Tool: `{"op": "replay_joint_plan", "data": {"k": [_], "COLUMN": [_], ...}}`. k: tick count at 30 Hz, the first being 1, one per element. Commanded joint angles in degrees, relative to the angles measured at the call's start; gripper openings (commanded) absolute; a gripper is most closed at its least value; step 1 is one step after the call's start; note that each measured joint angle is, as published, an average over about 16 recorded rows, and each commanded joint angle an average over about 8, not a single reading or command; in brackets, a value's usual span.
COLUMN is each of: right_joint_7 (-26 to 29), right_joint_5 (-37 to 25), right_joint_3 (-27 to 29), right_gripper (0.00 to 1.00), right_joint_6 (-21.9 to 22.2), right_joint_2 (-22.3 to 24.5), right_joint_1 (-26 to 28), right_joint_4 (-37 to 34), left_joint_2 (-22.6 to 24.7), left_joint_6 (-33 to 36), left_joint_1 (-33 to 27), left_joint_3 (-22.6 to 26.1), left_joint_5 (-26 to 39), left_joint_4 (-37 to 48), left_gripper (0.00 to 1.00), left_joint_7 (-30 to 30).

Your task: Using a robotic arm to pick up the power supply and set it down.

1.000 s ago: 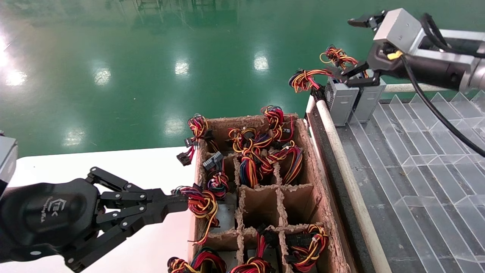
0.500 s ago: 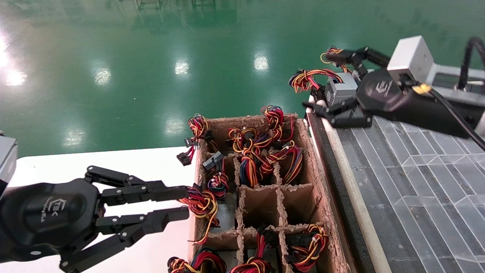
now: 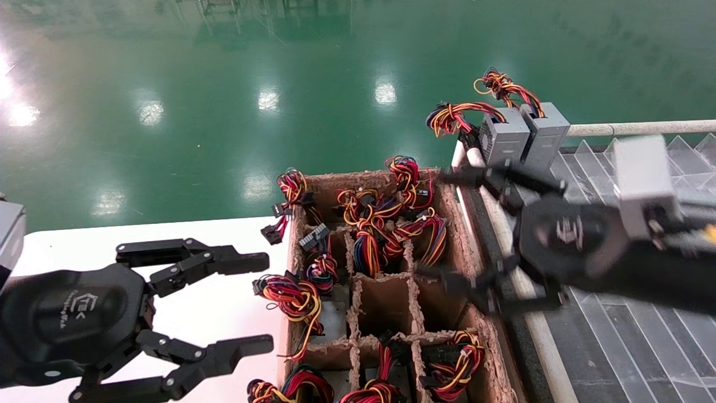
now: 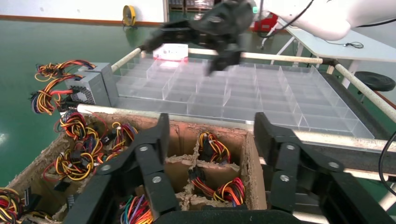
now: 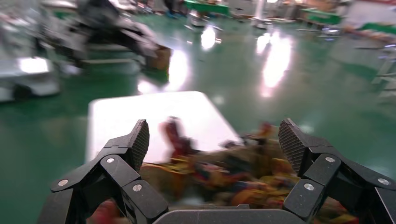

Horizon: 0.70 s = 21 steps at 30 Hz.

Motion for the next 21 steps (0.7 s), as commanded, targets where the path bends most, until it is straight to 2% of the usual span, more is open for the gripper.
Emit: {"op": "replay_joint_plan", "data": {"k": [1,9,21], "right_joint_7": [2.4,7.8,7.4], "right_joint_5": [2.1,7.5,7.1], "right_joint_3": [0.3,1.0,1.0], "right_gripper": [1.00,1.00,1.00], "right_joint_6": [-1.2,-4.2,-3.9], "right_joint_2": [1.0,3.4,3.2], "right_joint_1": [-2.2,-7.8,-7.3], "right_joint_4": [2.6,9.2,8.7], "left_joint_2": [0.0,0.0,0.0], "left_joint_6": [0.0,0.0,0.0], "left_joint_1": [0.0,0.0,0.0], "left_joint_3": [0.0,0.0,0.0], "left_joint_5": [0.0,0.0,0.0], "left_joint_4": [0.0,0.0,0.0], "left_gripper": [1.00,1.00,1.00], "left_joint_7": [0.0,0.0,0.0]}}
